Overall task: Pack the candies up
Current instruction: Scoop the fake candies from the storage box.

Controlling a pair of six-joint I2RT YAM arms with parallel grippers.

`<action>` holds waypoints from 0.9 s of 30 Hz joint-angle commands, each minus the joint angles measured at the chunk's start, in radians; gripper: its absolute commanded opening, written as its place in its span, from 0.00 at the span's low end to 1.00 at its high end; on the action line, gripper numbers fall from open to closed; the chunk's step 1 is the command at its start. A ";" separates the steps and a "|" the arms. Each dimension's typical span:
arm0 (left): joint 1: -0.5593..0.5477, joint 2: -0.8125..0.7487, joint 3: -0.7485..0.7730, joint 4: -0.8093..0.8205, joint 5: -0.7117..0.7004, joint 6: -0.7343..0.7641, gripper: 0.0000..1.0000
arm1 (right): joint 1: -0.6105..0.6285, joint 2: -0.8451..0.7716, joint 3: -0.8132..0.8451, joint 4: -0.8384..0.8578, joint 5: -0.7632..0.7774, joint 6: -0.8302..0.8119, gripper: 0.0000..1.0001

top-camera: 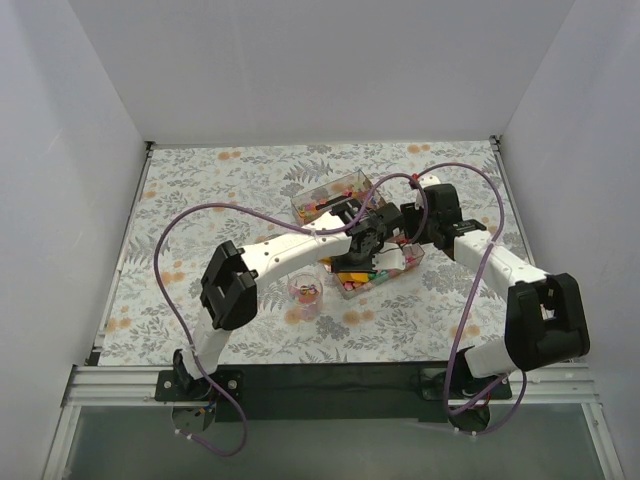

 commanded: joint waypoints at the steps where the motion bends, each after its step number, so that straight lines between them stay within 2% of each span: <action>1: -0.007 0.036 0.049 -0.022 0.021 0.013 0.00 | -0.007 0.023 0.046 0.030 0.027 -0.048 0.63; 10: -0.007 0.110 0.129 0.003 0.082 -0.047 0.00 | -0.024 0.072 0.041 0.027 -0.028 -0.079 0.58; 13: -0.007 0.133 0.131 0.006 0.079 -0.064 0.00 | -0.031 0.094 0.041 0.024 -0.060 -0.081 0.47; 15: -0.007 0.146 0.132 0.010 0.082 -0.075 0.00 | -0.031 0.109 0.041 0.023 -0.086 -0.082 0.33; 16: -0.007 0.151 0.135 0.013 0.085 -0.087 0.00 | -0.031 0.118 0.041 0.023 -0.095 -0.081 0.22; 19: -0.007 0.169 0.140 0.020 0.081 -0.107 0.00 | -0.031 0.129 0.037 0.014 -0.140 -0.076 0.06; 21: -0.007 0.182 0.147 0.027 0.073 -0.136 0.00 | -0.031 0.131 0.028 0.012 -0.163 -0.070 0.01; 27: -0.007 0.214 0.166 0.041 0.046 -0.220 0.00 | -0.031 0.111 -0.006 0.007 -0.172 -0.033 0.01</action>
